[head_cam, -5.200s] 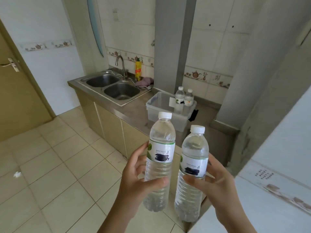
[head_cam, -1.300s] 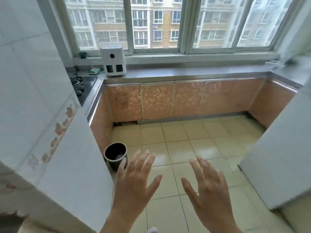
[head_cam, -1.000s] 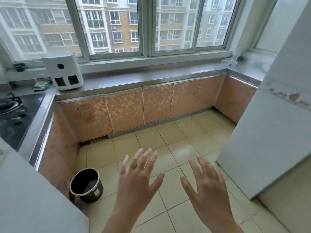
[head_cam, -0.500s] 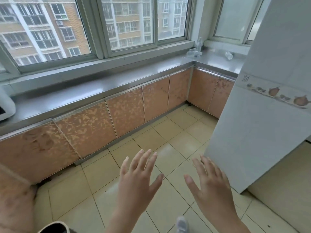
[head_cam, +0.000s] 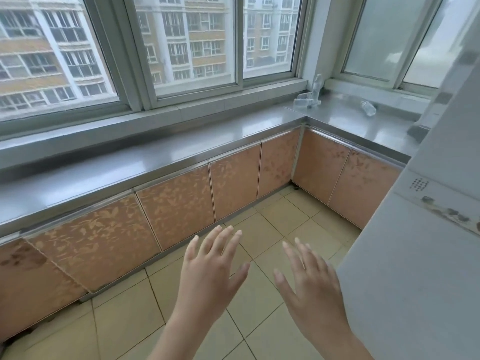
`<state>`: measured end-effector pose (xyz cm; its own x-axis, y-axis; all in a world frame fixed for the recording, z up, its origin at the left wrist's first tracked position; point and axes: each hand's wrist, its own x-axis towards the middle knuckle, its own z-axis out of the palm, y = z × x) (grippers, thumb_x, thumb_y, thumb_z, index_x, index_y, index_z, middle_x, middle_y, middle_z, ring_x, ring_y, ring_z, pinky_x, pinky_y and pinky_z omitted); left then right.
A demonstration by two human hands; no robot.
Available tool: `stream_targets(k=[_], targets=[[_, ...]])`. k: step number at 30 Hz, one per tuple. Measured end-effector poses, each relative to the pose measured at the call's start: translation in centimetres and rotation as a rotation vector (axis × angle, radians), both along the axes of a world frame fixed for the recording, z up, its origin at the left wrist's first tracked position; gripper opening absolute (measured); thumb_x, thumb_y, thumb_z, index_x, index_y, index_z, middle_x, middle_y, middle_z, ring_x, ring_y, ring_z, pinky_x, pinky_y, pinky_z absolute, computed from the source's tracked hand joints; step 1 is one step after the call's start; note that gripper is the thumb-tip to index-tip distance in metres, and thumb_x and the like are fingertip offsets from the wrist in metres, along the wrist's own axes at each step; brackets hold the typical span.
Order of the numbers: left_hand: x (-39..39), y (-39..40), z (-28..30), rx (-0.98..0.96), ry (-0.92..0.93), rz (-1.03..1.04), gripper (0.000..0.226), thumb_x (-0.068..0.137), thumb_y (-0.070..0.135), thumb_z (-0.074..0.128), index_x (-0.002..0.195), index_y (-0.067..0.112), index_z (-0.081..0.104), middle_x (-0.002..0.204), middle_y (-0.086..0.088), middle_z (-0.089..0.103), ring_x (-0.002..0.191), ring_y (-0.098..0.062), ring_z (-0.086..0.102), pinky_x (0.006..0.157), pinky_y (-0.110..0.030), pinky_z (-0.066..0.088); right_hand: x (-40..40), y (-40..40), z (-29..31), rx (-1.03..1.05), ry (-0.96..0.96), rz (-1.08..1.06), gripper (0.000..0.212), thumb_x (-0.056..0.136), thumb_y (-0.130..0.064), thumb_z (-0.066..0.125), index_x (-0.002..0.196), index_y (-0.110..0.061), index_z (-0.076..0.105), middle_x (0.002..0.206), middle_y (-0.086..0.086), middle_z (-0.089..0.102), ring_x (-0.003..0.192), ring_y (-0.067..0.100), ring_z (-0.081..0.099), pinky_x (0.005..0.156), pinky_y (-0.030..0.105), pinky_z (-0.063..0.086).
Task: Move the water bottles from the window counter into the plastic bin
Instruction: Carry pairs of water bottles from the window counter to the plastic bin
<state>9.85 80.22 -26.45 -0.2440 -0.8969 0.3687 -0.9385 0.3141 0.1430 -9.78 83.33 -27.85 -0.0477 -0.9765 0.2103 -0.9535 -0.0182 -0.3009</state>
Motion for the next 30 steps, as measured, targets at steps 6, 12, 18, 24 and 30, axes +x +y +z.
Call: stream_targets(k=[6, 12, 18, 24, 30], targets=[[-2.2, -13.1, -1.1, -0.002, 0.000, -0.003, 0.057, 0.085, 0.055, 0.043, 0.130, 0.026, 0.063, 0.134, 0.007, 0.063, 0.128, -0.017, 0.056, 0.106, -0.042, 0.027, -2.0, -12.6, -0.4, -0.003, 0.010, -0.039, 0.058, 0.089, -0.055, 0.030, 0.136, -0.027, 0.049, 0.142, 0.001, 0.050, 0.130, 0.022, 0.046, 0.103, 0.048, 0.039], [-4.2, -28.4, -2.3, 0.013, -0.029, -0.088, 0.058, 0.084, 0.054, 0.041, 0.128, 0.025, 0.065, 0.131, 0.006, 0.065, 0.125, -0.016, 0.059, 0.104, -0.043, 0.035, -3.6, -26.5, -0.9, 0.041, 0.024, -0.115, 0.064, 0.093, -0.060, 0.018, 0.134, -0.026, 0.051, 0.141, 0.002, 0.052, 0.127, 0.025, 0.050, 0.103, 0.042, 0.029], [-8.3, -42.5, -1.3, -0.023, -0.046, -0.227, 0.059, 0.083, 0.054, 0.042, 0.126, 0.023, 0.067, 0.129, 0.006, 0.067, 0.122, -0.016, 0.062, 0.102, -0.045, 0.045, -6.3, -38.3, 1.3, 0.035, 0.024, -0.232, 0.074, 0.091, -0.062, 0.005, 0.135, -0.025, 0.052, 0.142, 0.002, 0.051, 0.130, 0.024, 0.048, 0.102, 0.050, 0.039], [-14.9, -53.9, -1.6, -0.011, -0.062, -0.325, 0.062, 0.085, 0.061, 0.040, 0.127, 0.025, 0.066, 0.132, 0.007, 0.065, 0.125, -0.016, 0.060, 0.101, -0.045, 0.046, -11.6, -47.8, 1.5, 0.050, 0.015, -0.323, 0.071, 0.093, -0.060, 0.007, 0.133, -0.023, 0.053, 0.141, 0.004, 0.053, 0.128, 0.026, 0.050, 0.100, 0.051, 0.042], [-22.5, -64.6, -1.8, 0.018, -0.083, -0.280, 0.062, 0.085, 0.063, 0.038, 0.129, 0.028, 0.064, 0.134, 0.009, 0.063, 0.128, -0.014, 0.057, 0.106, -0.042, 0.042, -19.9, -58.6, 0.8, 0.055, 0.011, -0.337, 0.066, 0.093, -0.060, 0.014, 0.136, -0.025, 0.051, 0.143, 0.003, 0.050, 0.131, 0.025, 0.047, 0.103, 0.050, 0.038]])
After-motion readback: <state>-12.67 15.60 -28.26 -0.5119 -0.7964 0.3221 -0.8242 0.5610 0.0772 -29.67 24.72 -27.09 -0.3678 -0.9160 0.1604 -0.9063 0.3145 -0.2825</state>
